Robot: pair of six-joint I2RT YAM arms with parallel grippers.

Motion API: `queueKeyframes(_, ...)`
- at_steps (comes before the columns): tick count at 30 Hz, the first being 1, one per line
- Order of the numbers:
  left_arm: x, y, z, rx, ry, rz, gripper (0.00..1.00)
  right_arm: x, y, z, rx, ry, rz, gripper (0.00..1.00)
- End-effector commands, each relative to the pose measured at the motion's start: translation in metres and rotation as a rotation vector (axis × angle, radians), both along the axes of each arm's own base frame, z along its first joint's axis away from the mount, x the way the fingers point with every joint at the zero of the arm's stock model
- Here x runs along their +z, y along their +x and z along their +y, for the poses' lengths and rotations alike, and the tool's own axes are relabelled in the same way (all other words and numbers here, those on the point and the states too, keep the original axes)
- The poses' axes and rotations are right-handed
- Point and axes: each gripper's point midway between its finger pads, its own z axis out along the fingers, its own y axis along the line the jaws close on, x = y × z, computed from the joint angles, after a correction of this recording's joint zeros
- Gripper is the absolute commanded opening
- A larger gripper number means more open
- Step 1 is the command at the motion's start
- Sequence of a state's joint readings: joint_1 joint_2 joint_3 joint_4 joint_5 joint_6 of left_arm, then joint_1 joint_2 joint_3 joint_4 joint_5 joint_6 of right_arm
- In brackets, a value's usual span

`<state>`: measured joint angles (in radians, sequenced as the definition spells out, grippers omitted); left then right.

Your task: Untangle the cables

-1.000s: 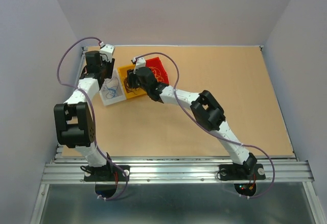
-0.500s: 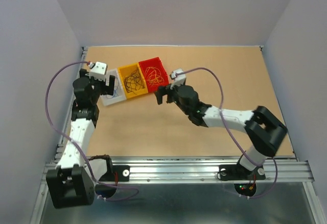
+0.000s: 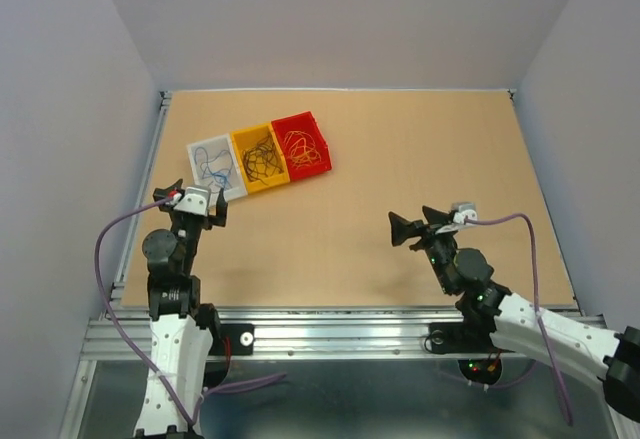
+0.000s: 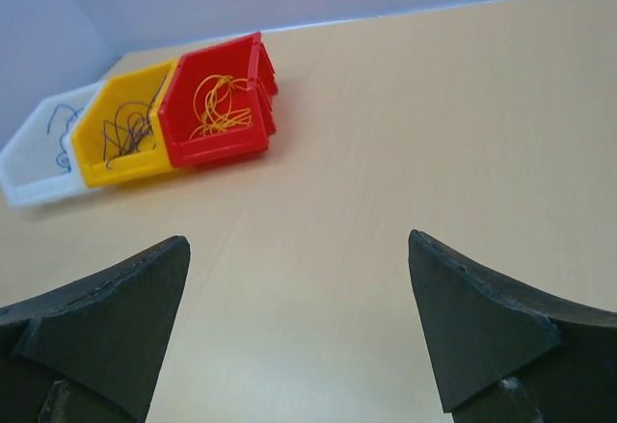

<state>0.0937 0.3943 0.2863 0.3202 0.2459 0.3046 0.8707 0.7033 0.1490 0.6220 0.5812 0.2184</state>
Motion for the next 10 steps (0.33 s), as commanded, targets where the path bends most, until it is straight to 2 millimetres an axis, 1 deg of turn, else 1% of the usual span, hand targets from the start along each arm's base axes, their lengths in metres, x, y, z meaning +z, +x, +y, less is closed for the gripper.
queueKeyframes(1,0.007,-0.006,-0.014,-0.085,0.058,-0.058,0.99,-0.005,-0.007,-0.025,-0.083,0.111,-0.018,1.00)
queueKeyframes(2,0.012,-0.011,-0.014,-0.081,0.061,-0.087,0.99,0.001,-0.010,-0.030,-0.089,0.146,-0.037,1.00)
queueKeyframes(5,0.016,-0.019,-0.016,-0.089,0.072,-0.136,0.99,0.006,-0.014,-0.030,-0.064,0.163,-0.053,1.00)
queueKeyframes(10,0.015,-0.019,-0.016,-0.087,0.073,-0.132,0.99,0.008,-0.016,-0.035,-0.082,0.191,-0.056,1.00)
